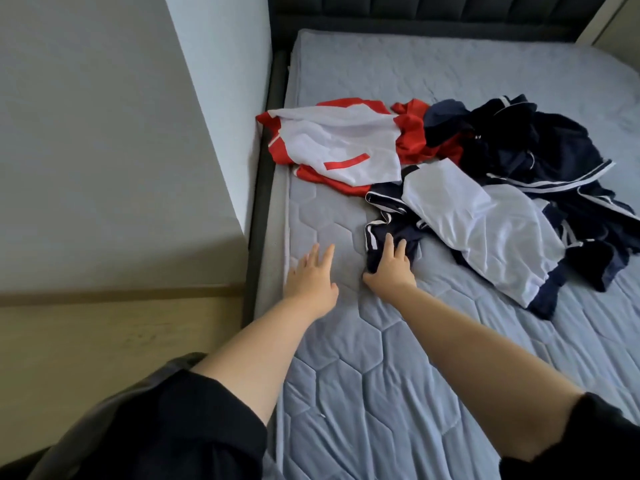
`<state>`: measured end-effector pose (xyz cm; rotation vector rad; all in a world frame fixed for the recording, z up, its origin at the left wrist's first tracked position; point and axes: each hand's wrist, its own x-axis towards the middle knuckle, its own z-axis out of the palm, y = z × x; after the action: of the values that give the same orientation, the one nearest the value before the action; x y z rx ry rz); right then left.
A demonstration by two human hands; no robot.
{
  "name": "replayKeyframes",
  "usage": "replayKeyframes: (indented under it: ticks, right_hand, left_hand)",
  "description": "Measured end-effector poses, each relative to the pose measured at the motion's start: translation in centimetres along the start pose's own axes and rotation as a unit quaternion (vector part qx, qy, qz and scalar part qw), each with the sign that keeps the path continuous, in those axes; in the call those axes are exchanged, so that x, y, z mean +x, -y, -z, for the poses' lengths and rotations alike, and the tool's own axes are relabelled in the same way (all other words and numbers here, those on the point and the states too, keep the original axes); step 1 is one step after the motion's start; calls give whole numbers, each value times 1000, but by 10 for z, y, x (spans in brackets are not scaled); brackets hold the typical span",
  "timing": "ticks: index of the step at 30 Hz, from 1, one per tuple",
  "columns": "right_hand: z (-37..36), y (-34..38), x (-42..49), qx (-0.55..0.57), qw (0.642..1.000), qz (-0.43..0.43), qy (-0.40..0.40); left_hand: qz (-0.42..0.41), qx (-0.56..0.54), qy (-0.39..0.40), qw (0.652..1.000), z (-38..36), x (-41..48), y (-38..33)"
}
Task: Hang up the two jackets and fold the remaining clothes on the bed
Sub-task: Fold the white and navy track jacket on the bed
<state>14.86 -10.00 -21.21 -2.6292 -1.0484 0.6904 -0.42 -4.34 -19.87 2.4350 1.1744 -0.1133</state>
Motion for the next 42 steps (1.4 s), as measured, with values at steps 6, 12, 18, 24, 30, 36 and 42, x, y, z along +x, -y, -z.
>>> replayKeyframes:
  ticks: [6,12,18,24,30,36,42]
  right_hand:
    - [1,2,20,24,998,41,-38]
    - [-19,20,-6,-5,981,188,-41]
    - [4,13,35,-78,982,58,-162]
    - [30,-2,77,-75,988,-17,-136]
    - [32,-9,101,-29,996,-55,-67]
    - [36,-11,113,12,999,-41,4]
    - [15,-1,90,-17,999,21,-18]
  left_hand:
    - [140,-417,-27,898,-22,23,31]
    - [242,-622,-15,745,-8,36,38]
    - [208,-582,-14,786,-12,37,33]
    - [167,-585,28,793,-13,46,30]
    - [144,-577,44,803,-17,53,26]
    - [151,-617,46,771,-14,56,25]
    - [165,-667,39,726,-11,52,24]
